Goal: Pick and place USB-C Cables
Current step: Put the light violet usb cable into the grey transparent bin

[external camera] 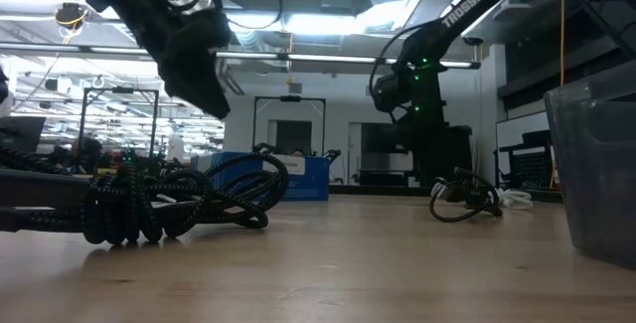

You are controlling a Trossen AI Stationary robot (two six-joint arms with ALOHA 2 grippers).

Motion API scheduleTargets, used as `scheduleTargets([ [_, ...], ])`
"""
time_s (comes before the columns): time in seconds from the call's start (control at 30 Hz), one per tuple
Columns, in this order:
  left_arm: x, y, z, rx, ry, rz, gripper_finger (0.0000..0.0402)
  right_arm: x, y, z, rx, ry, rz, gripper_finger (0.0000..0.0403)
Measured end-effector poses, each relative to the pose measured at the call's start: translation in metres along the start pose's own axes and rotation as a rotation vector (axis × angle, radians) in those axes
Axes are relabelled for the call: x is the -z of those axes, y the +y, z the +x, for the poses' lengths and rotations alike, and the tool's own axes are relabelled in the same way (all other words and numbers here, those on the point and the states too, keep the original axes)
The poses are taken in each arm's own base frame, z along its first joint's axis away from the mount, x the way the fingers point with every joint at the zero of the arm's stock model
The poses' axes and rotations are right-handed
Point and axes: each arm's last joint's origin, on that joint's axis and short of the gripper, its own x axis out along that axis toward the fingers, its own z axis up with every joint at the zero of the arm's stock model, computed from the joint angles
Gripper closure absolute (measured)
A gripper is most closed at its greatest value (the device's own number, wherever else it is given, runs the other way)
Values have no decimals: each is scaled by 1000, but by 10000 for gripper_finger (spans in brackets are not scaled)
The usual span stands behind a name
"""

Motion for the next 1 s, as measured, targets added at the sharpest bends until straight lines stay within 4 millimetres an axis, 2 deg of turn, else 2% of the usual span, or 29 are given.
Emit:
scheduleTargets([
  [0.3, 5, -1, 12, -2, 55, 8, 266, -3, 1, 0, -20, -25, 348, 199],
  [0.5, 7, -3, 12, 53, 89, 2, 266, -5, 3, 0, -58, -33, 481, 199],
  [0.63, 7, -4, 12, 67, 93, 7, 266, -4, 3, 0, -54, -25, 501, 199],
  [0.77, 8, -8, 11, 80, 95, 20, 266, 2, 1, 12, -31, 5, 493, 199],
  [0.87, 9, -12, 11, 91, 97, 32, 266, 10, -1, 34, -29, 20, 479, 199],
  [1.0, 11, -17, 9, 107, 98, 48, 266, 15, -11, 47, -118, 95, 516, 199],
])
